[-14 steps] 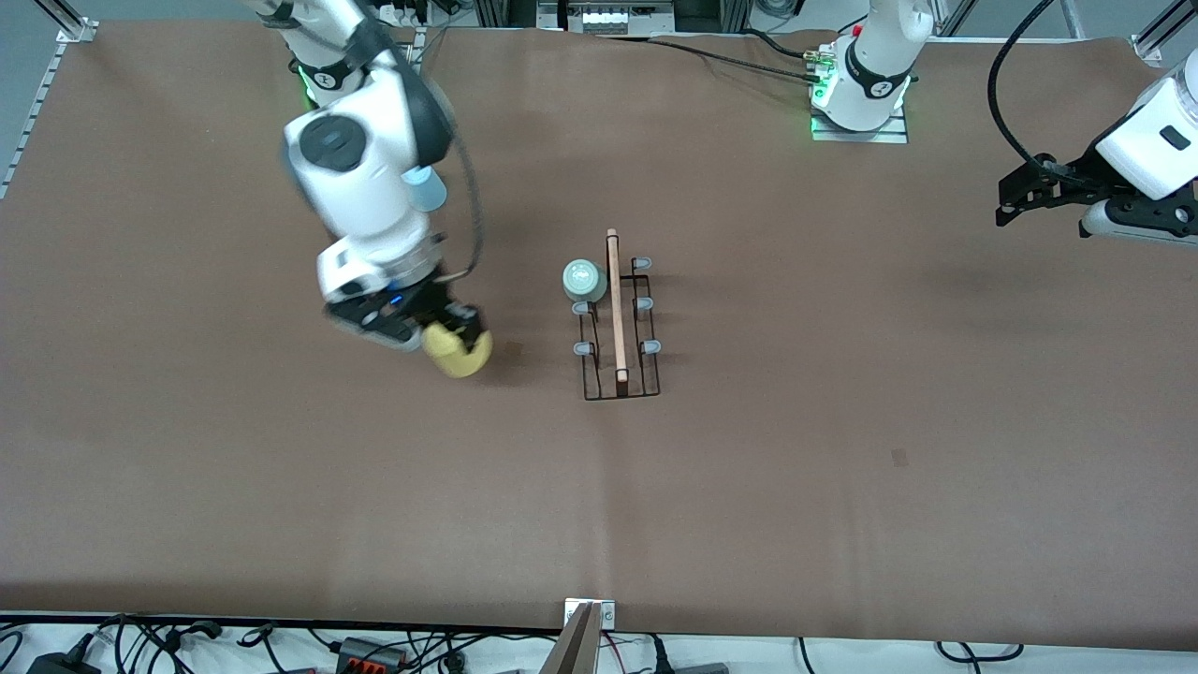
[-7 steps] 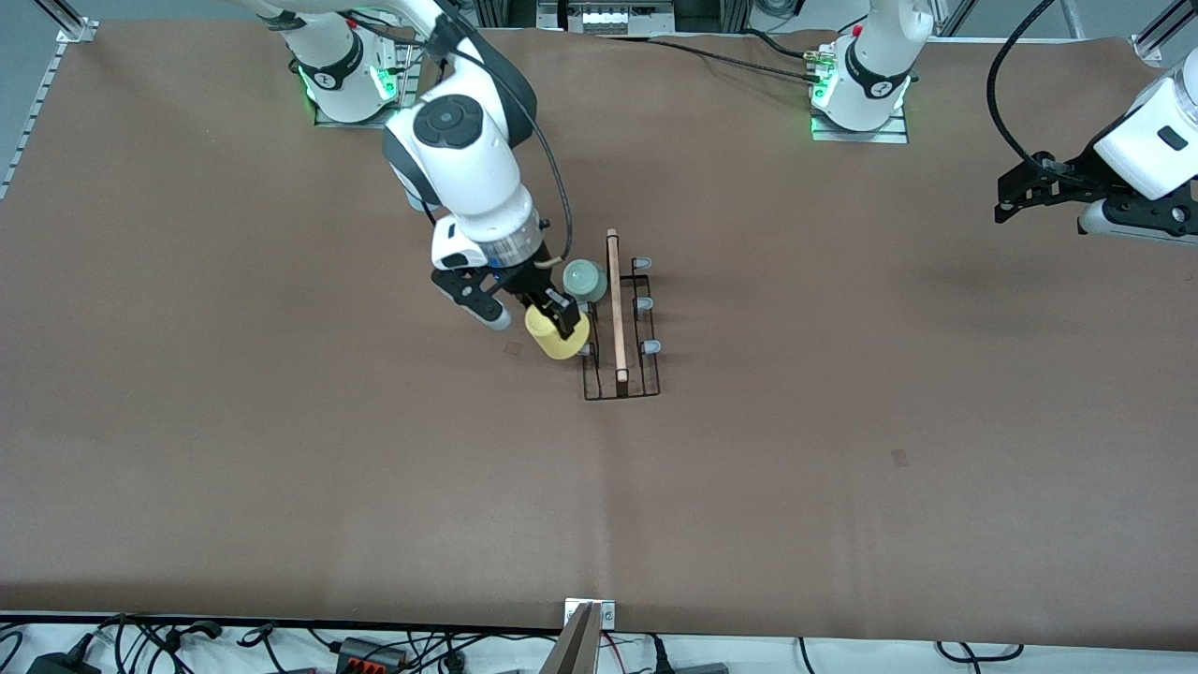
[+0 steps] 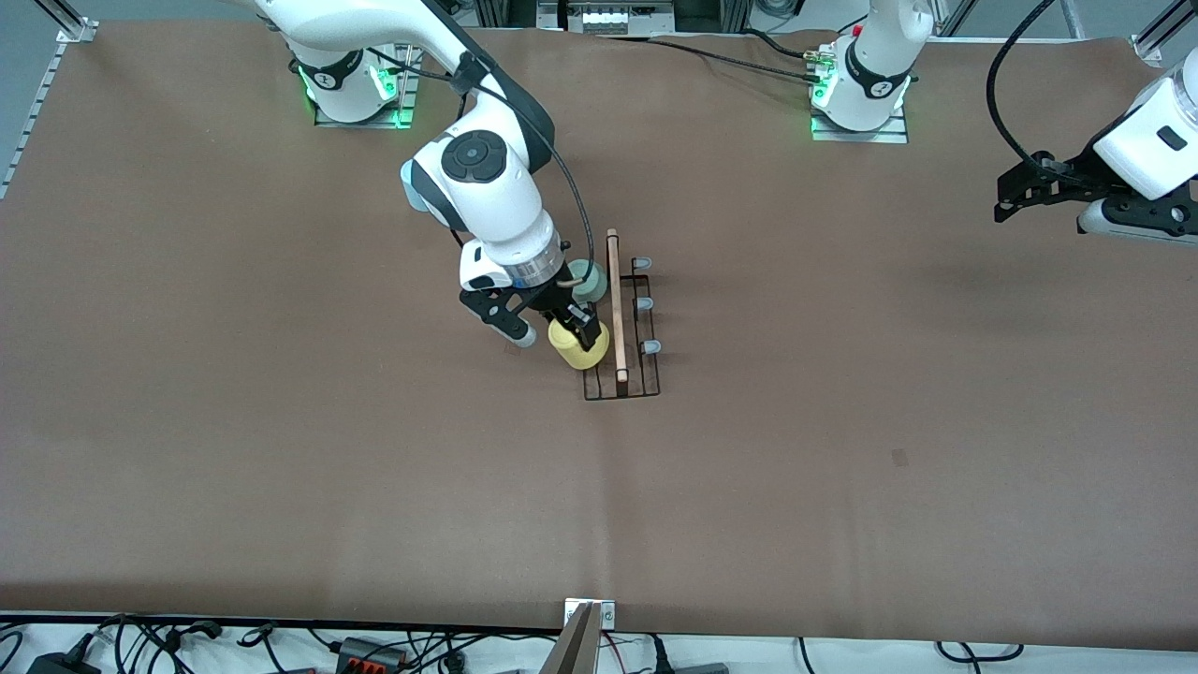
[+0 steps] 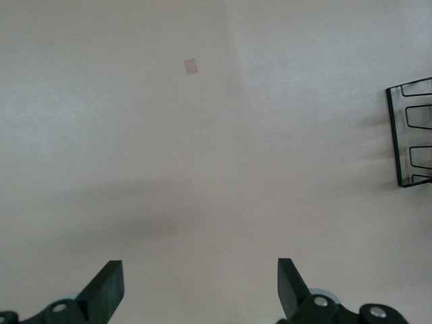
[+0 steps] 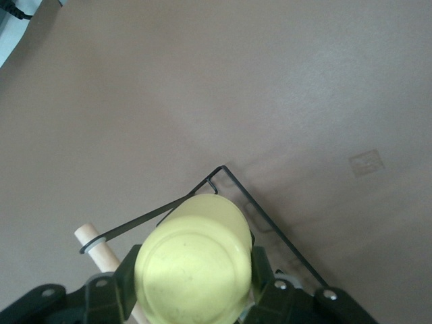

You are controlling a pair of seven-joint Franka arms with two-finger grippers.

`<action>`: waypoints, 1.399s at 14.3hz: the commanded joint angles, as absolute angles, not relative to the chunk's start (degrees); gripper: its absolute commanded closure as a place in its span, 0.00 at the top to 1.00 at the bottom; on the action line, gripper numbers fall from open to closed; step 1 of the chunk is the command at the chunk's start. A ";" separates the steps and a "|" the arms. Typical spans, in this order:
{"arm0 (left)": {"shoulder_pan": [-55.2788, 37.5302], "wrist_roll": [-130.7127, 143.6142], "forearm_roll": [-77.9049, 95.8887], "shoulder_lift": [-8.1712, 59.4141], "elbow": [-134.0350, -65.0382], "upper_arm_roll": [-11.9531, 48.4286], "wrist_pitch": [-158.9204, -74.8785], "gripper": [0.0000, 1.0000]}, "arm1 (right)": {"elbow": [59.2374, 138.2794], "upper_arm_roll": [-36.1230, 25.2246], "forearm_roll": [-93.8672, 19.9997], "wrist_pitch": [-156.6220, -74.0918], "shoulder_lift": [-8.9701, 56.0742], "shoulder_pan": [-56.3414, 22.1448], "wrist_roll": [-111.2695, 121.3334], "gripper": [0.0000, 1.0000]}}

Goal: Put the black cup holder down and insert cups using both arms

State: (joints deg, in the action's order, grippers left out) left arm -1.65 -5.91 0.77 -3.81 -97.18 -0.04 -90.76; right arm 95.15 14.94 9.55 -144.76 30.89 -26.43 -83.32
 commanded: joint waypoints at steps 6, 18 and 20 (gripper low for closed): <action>-1.49 -5.80 1.49 -3.34 -95.71 0.09 -89.38 1.00 | 94.66 14.15 10.28 -134.09 24.63 -23.03 -76.51 1.00; -1.50 -5.01 1.67 -3.43 -95.71 0.70 -89.74 1.00 | 91.95 1.89 1.41 -97.06 1.76 0.97 -19.93 1.00; -1.49 -4.83 1.67 -3.43 -95.71 0.27 -89.91 1.00 | 87.82 -1.14 1.49 -92.39 2.37 3.15 -6.92 1.00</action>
State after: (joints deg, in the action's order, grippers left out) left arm -1.74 -5.55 1.33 -3.81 -97.08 0.34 -90.64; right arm 91.62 0.95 2.42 -96.43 1.67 1.53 -16.98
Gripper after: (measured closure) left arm 0.000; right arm 0.000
